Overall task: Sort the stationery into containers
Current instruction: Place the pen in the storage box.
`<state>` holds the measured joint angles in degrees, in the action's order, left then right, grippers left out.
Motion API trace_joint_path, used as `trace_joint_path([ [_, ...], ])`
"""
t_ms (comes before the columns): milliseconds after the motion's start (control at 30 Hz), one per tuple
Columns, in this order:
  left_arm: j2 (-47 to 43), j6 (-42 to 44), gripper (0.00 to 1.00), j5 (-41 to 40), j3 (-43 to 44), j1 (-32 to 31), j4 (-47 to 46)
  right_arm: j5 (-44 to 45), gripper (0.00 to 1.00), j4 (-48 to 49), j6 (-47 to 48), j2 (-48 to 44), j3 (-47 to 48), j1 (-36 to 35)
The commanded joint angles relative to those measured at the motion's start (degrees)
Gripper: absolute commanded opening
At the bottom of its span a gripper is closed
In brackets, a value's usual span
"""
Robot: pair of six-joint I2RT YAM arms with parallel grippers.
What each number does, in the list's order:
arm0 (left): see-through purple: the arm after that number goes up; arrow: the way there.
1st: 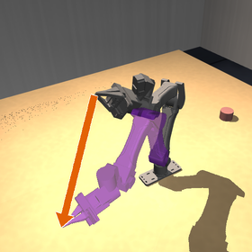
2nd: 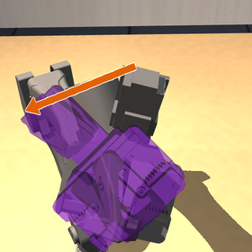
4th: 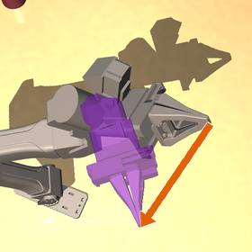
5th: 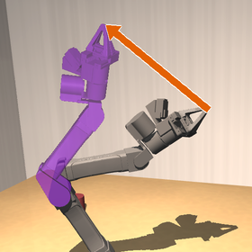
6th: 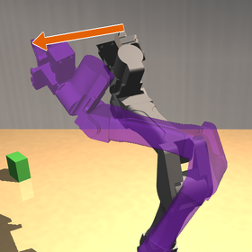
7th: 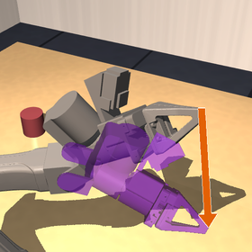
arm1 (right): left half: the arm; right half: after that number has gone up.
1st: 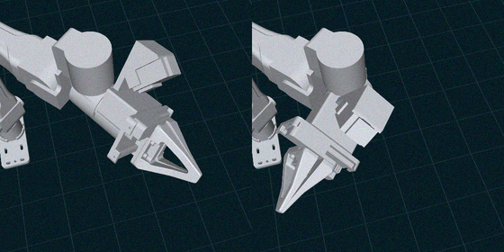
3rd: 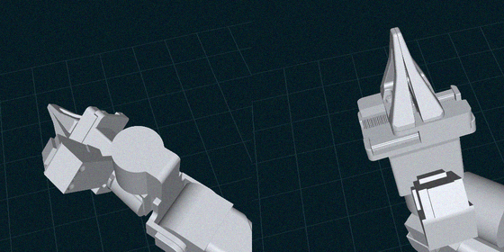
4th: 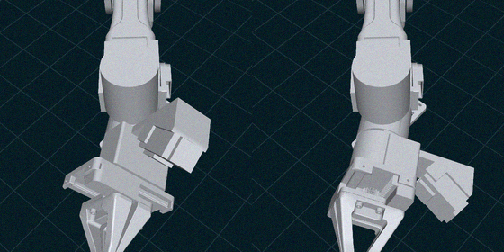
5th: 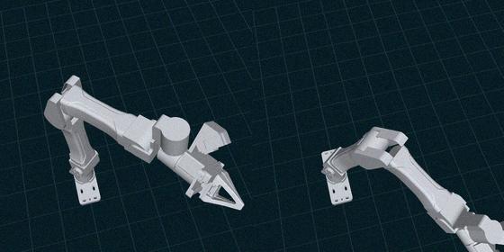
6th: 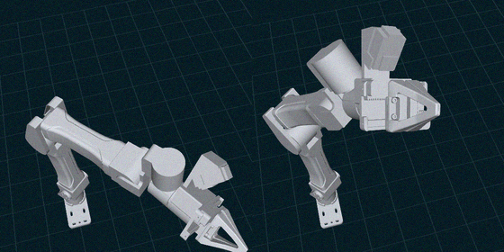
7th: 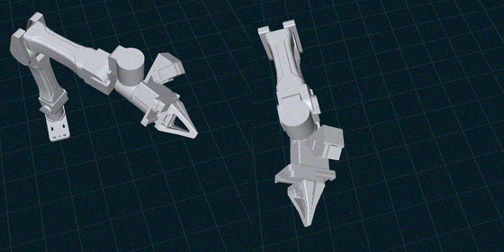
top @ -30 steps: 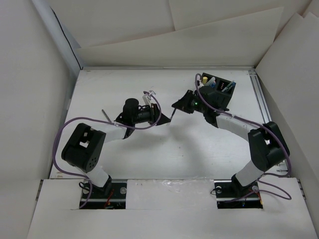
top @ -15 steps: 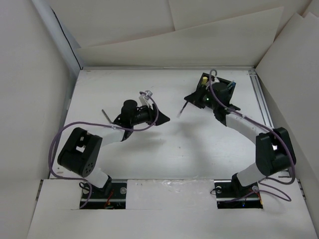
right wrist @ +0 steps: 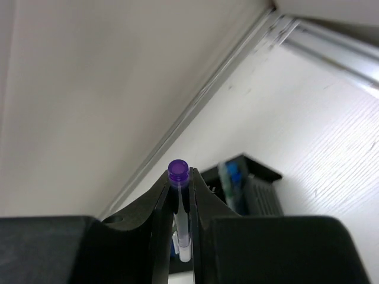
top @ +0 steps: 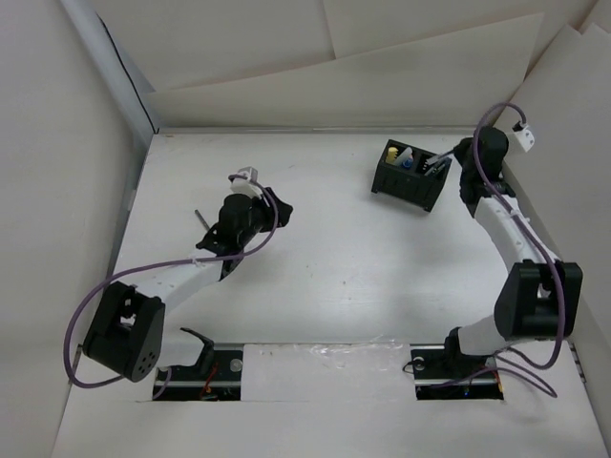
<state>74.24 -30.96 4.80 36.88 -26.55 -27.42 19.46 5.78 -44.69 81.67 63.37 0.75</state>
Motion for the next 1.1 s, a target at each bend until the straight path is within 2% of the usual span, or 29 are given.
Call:
trace_joint_path([
  [0, -2.7, -0.9, 0.45, -10.1, -0.8, 0.4, 4.8, 14.3, 0.0, -3.2, 0.6, 5.9, 6.8, 0.3],
  [67, -3.4, -2.1, 0.45, -11.4, -0.8, 1.1, 5.5, 17.5, 0.0, -3.2, 1.6, 7.9, 9.6, 0.3],
  [233, -4.5, -3.9, 0.44, -14.1, -1.4, 2.1, 6.8, 19.0, 0.0, -3.9, 2.9, 12.9, 11.8, -0.8],
  [467, -4.5, -5.9, 0.42, -24.0, 0.6, 2.1, 13.7, 20.3, 0.0, -3.9, 4.2, 16.7, 13.6, -4.5],
  [500, -4.5, -6.6, 0.42, -26.6, 0.6, 2.1, 14.7, 20.3, 0.04, -3.9, 4.3, 16.7, 13.6, -5.1],
  [567, -3.8, -7.1, 0.4, -28.4, 2.0, 2.1, 17.2, 20.3, 0.2, -5.0, 4.3, 17.3, 14.2, -5.9],
  [600, -3.3, -7.6, 0.4, -29.7, 2.1, 2.1, 17.9, 20.3, 0.37, -5.0, 4.3, 17.8, 14.8, -5.9],
  [667, -2.8, -7.6, 0.39, -30.2, 2.6, 2.1, 18.5, 18.6, 0.53, -6.0, 4.3, 17.2, 14.8, -6.4],
  [700, -2.8, -8.2, 0.39, -30.2, 2.6, 2.1, 19.1, 18.6, 0.67, -6.0, 4.3, 16.6, 14.8, -6.4],
  [733, -2.3, -8.2, 0.39, -31.5, 2.6, 2.1, 19.1, 18.6, 0.72, -6.0, 3.6, 15.8, 14.8, -6.9],
  [833, -2.3, -8.8, 0.39, -32.9, 2.6, 2.1, 19.6, 18.6, 0.81, -7.3, 2.9, 11.2, 13.0, -7.5],
  [1033, -2.3, -10.0, 0.39, -31.1, 2.0, 6.3, 20.2, 15.1, 0.81, -7.3, 0.3, -2.8, 2.8, -11.8],
  [1067, -2.3, -10.6, 0.39, -28.9, 1.2, 8.9, 20.2, 15.1, 0.75, -7.3, -0.2, -4.6, 1.1, -12.9],
])
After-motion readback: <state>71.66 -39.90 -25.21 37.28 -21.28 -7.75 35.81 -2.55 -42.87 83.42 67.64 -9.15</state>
